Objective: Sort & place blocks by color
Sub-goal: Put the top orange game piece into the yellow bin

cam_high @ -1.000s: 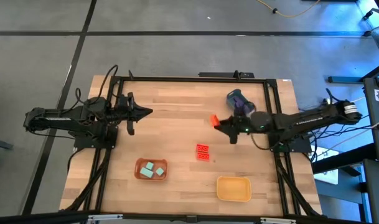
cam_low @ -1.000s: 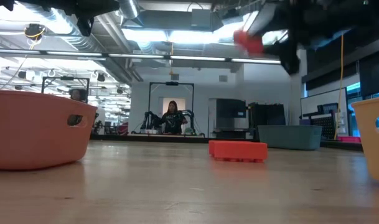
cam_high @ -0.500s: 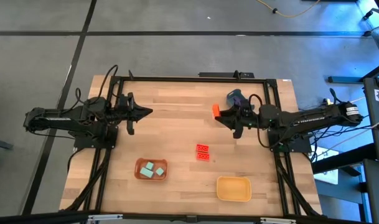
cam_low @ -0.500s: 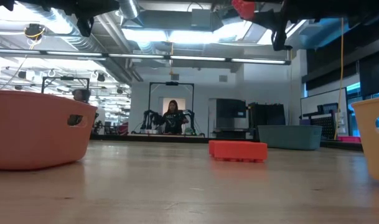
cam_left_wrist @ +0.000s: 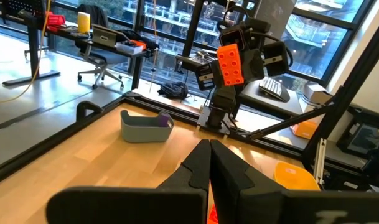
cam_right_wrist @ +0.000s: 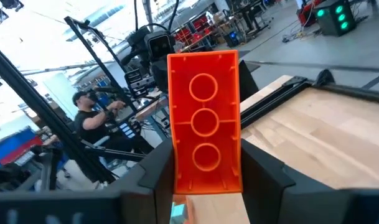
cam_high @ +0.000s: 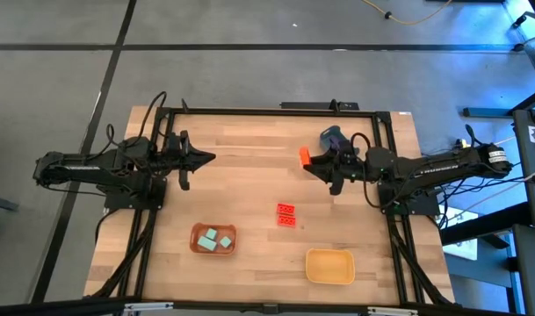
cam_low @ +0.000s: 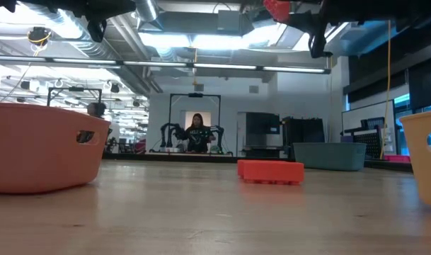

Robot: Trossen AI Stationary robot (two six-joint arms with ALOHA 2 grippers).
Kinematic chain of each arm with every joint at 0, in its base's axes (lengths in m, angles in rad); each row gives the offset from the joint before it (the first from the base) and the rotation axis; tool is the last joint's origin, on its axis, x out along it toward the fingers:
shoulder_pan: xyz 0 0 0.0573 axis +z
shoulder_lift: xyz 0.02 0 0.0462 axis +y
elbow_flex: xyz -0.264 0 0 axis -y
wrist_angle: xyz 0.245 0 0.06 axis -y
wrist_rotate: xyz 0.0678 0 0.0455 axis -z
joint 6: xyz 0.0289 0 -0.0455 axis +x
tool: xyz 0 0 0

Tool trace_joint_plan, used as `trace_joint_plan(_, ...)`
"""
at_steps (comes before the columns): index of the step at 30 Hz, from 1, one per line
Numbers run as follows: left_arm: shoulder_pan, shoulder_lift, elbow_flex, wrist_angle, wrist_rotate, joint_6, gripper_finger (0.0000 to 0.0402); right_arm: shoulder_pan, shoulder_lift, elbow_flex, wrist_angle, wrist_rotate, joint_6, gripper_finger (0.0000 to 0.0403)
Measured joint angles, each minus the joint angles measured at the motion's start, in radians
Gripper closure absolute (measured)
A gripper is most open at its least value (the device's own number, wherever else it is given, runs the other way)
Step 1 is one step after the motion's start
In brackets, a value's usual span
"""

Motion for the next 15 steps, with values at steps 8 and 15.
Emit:
trace_joint_plan(8,0.0,0.0,0.0,0.0,-0.007,0.0,0.0401,0.12,0.024,0.085,-0.119,-0.088,0.135,0.0264)
trace_joint_plan(15,0.0,0.0,0.0,0.0,-0.007,0.0,0.0401,0.371,0.182,0.437,-0.849,-0.158,0.264,0.0264)
